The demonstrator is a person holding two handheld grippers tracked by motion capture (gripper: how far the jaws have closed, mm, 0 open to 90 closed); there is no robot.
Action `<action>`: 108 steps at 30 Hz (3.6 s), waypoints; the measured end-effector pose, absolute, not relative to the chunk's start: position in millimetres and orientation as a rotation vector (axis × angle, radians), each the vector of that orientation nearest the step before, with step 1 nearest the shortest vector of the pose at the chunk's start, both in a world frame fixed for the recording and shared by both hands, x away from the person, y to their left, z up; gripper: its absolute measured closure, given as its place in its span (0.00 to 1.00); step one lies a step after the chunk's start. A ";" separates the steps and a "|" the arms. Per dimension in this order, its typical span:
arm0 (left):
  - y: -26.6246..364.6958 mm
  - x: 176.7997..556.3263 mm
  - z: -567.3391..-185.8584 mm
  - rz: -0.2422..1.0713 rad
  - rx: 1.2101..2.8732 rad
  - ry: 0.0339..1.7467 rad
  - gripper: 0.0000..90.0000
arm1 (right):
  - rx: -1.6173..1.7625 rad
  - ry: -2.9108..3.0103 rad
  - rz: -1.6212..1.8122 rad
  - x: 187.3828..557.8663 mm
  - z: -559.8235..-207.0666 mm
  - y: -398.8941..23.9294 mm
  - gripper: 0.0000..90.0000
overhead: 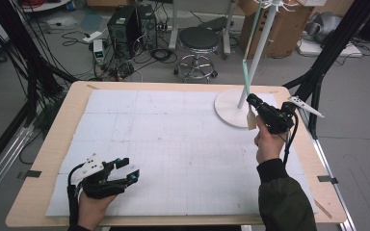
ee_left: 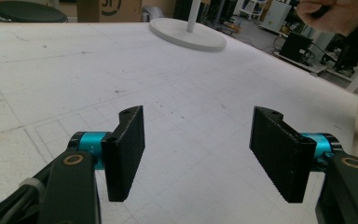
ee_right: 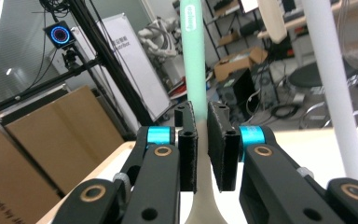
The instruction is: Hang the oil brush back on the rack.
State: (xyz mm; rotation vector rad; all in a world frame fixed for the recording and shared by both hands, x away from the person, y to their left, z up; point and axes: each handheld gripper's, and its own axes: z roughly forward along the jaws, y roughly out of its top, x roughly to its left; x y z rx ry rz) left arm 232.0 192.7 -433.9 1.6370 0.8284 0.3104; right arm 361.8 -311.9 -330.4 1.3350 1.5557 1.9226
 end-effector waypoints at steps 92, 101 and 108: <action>196.6 232.7 -434.0 0.317 1.627 0.831 0.40 | 1.388 1.281 1.876 394.4 -244.7 -330.7 0.41; 194.9 231.7 -432.7 0.317 1.617 0.830 0.40 | 1.325 1.370 1.816 380.7 -253.2 -325.2 0.35; 195.1 230.5 -432.4 0.323 1.617 0.830 0.40 | 1.293 1.425 1.839 377.0 -260.2 -324.6 0.30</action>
